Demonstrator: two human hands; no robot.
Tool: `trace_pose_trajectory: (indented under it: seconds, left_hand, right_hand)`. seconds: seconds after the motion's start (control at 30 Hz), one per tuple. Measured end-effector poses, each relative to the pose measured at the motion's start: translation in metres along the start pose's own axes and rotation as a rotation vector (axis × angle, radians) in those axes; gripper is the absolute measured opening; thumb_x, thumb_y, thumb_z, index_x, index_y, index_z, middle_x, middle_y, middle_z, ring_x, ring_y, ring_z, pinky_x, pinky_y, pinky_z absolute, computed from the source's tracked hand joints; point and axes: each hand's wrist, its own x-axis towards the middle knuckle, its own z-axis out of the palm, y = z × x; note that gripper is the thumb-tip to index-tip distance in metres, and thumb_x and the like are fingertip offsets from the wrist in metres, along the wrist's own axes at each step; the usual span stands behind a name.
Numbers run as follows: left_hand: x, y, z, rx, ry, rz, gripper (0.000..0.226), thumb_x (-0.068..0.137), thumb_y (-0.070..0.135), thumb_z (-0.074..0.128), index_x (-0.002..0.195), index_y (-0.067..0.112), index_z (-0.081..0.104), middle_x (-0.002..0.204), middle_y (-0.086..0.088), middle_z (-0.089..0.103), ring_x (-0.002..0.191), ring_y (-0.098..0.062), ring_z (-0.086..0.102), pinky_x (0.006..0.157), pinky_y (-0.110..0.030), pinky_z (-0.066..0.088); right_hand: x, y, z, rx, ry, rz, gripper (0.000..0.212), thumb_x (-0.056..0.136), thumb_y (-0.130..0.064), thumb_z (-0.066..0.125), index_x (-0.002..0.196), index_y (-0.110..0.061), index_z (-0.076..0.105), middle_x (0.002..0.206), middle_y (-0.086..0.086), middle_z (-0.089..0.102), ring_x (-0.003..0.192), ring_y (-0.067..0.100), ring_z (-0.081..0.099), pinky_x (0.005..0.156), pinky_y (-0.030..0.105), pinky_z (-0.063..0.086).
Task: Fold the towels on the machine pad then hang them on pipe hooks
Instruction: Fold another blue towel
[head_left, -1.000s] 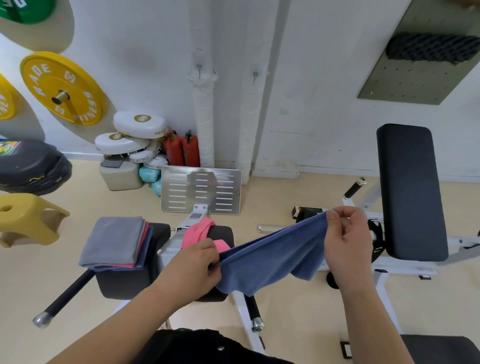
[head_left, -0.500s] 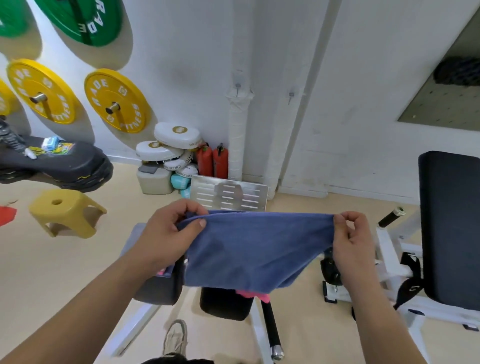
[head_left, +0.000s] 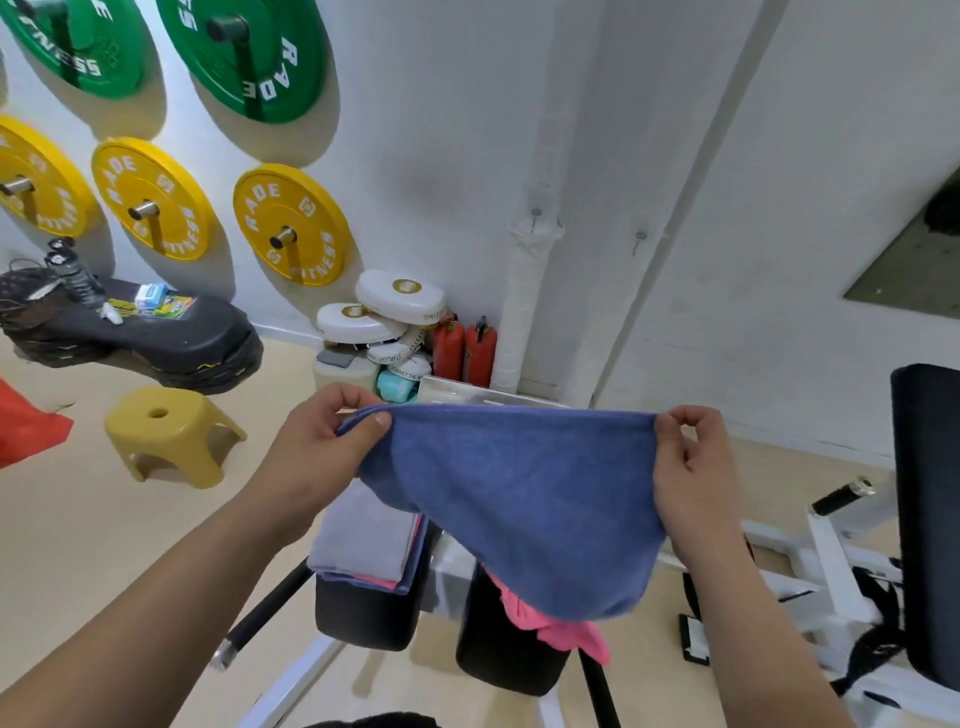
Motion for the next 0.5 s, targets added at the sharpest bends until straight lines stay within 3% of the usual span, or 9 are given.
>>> trace_pose_trajectory:
  seconds: [0.13,0.37,0.43,0.5]
  left_hand:
    - [0.028,-0.005,-0.028,-0.014,0.021,-0.052,0.009,0.094,0.032,0.072,0.099,0.025,0.074,0.093,0.0,0.075,0.086,-0.019,0.067,0.069,-0.032,0.052]
    - [0.058,-0.03,-0.063,-0.156,-0.003,-0.22,0.023,0.087,0.031,0.081,0.095,0.009,0.075,0.09,-0.019,0.074,0.076,-0.025,0.06,0.066,-0.036,0.05]
    - [0.059,-0.039,-0.066,-0.157,-0.043,-0.196,0.021,0.087,0.028,0.081,0.09,0.008,0.074,0.085,-0.022,0.073,0.073,-0.023,0.061,0.065,-0.037,0.05]
    - [0.054,-0.044,-0.066,-0.097,-0.092,-0.134,0.019,0.087,0.027,0.079,0.086,0.01,0.073,0.082,-0.02,0.073,0.068,-0.02,0.06,0.063,-0.038,0.049]
  right_hand:
    - [-0.001,-0.009,0.046,-0.018,-0.02,0.102,0.013,0.106,-0.033,0.048,0.092,-0.034,0.049,0.076,0.002,0.059,0.066,0.019,0.05,0.062,0.035,0.04]
    - [-0.029,-0.038,0.109,0.093,0.007,0.275,0.008,0.105,-0.027,0.049,0.103,-0.021,0.054,0.087,0.004,0.062,0.072,0.014,0.057,0.068,0.036,0.048]
    - [-0.044,-0.05,0.125,0.127,-0.027,0.303,0.012,0.102,-0.031,0.052,0.092,-0.027,0.056,0.085,0.01,0.063,0.078,0.03,0.064,0.069,0.046,0.058]
    - [-0.061,-0.065,0.138,0.146,-0.081,0.315,0.015,0.098,-0.033,0.057,0.088,-0.022,0.057,0.084,0.013,0.058,0.085,0.042,0.065,0.069,0.063,0.062]
